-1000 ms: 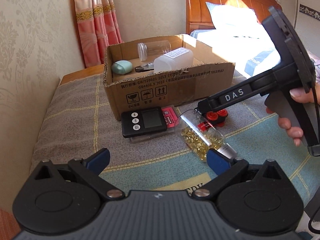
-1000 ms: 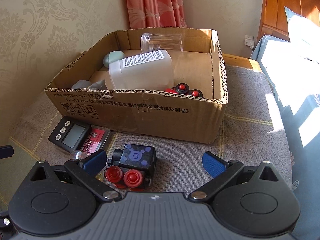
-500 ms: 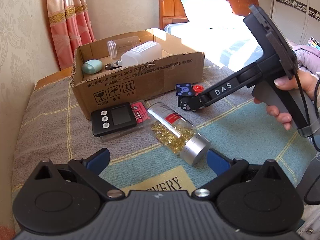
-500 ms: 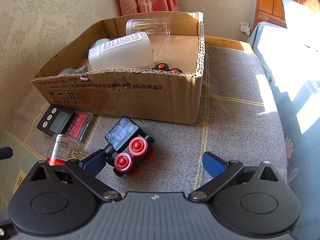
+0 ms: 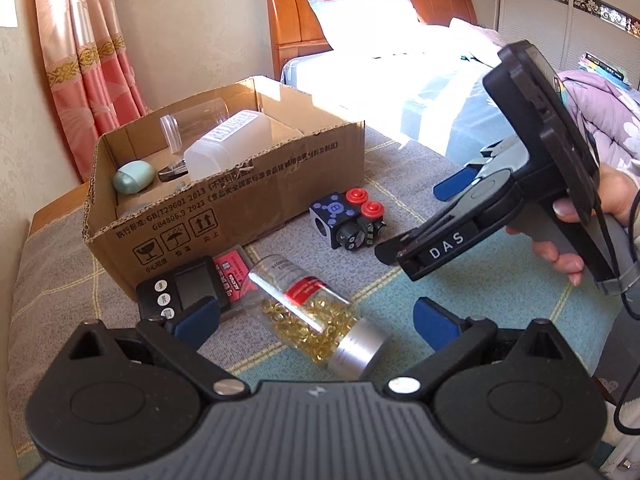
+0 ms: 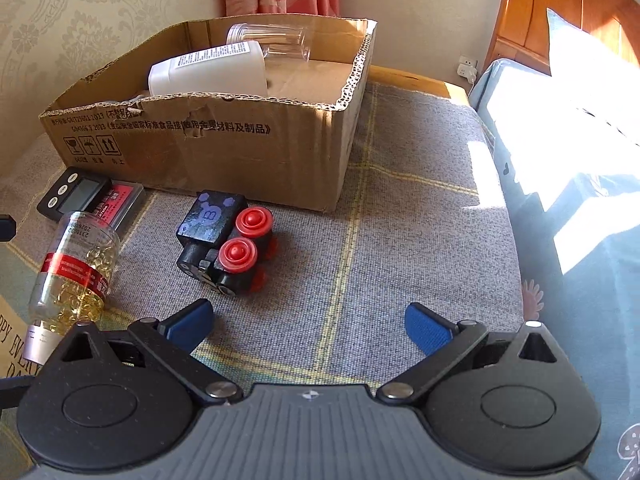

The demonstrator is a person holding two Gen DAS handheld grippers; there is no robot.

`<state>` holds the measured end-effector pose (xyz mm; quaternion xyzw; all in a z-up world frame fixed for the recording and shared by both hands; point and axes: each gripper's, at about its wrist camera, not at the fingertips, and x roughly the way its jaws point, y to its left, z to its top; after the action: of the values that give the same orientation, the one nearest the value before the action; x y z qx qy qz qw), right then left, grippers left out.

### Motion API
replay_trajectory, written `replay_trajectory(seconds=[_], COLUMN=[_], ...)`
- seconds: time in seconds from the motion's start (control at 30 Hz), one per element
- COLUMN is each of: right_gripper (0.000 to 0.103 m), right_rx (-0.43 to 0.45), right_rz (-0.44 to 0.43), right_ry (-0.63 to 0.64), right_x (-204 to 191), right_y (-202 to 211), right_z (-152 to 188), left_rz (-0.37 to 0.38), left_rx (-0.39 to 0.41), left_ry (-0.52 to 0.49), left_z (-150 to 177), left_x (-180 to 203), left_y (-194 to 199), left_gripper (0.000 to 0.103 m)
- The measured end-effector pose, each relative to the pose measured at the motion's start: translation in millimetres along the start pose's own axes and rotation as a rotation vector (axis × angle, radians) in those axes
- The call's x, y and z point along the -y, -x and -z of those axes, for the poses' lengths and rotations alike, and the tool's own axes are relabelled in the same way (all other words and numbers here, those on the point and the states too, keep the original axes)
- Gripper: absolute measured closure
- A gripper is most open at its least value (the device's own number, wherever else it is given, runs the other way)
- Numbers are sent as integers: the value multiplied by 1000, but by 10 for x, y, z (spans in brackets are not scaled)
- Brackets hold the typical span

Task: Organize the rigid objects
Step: 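Grasp the capsule bottle with the left tool while the right tool approaches the navy block toy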

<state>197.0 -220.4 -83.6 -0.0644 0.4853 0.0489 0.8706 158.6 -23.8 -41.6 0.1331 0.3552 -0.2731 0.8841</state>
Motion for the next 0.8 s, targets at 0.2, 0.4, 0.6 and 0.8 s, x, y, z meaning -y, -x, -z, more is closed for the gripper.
replay_trajectory(seconds=[0.2, 0.4, 0.6, 0.8], right_gripper=[0, 0, 0, 0], right_rx=[20, 28, 39, 54], right_rz=[28, 25, 25, 25], right_ry=[-35, -45, -31, -28], right_x=[56, 194, 189, 183], right_y=[16, 62, 83, 98], right_z=[37, 111, 174, 209], left_rz=[80, 123, 168, 135], left_rx=[-12, -107, -123, -116], left_ry=[17, 16, -4, -74], left_z=[-240, -187, -14, 140], left_x=[-123, -176, -67, 117], left_y=[-257, -478, -248, -124], left_gripper=[0, 1, 1, 1])
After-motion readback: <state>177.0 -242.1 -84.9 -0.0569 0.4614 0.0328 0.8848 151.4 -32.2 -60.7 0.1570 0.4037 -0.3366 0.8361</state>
